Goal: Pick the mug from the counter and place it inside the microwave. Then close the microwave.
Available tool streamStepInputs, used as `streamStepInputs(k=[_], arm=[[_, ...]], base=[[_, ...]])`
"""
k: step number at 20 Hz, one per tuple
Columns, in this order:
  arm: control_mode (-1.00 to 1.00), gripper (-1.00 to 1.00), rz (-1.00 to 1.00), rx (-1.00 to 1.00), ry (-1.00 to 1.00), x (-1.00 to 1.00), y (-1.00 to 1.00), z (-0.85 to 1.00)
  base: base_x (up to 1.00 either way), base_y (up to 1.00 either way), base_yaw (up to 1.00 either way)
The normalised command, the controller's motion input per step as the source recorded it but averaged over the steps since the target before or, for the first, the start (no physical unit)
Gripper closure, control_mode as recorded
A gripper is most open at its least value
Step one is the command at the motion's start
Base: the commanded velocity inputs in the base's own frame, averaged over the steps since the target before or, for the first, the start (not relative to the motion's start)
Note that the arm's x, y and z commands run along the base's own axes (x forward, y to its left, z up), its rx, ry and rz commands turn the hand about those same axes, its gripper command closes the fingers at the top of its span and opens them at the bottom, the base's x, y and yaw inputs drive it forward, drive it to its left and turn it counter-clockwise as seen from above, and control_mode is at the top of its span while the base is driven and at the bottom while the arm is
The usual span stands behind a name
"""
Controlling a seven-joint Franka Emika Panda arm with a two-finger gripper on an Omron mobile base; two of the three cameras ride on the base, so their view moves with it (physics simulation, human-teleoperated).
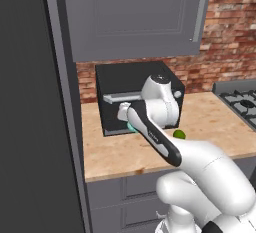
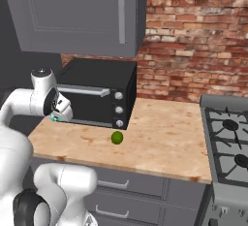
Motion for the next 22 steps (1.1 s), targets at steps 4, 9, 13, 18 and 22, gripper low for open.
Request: streamStepInputs(k=[4,9,13,18,22], arm=[[-1.00,1.00,-0.12,-0.04,0.00,0.00,-0.43,0.00],[-1.00,1.00,-0.12,-0.03,0.00,0.00,-0.30,0.00],[-1.00,1.00,-0.11,-0.04,0.00,0.00,-0.13,0.00],[-1.00,1.00,-0.06,0.00,-0.03,-0.37,0.00,0.06],[-1.00,1.00,-0.02,0.00,-0.05,-0.54,0.00,0.15]], base=[[0.00,0.00,0.00],[0.00,0.00,0.00],[0.00,0.00,0.00],[0.00,0.00,0.00],[0.00,0.00,0.00]])
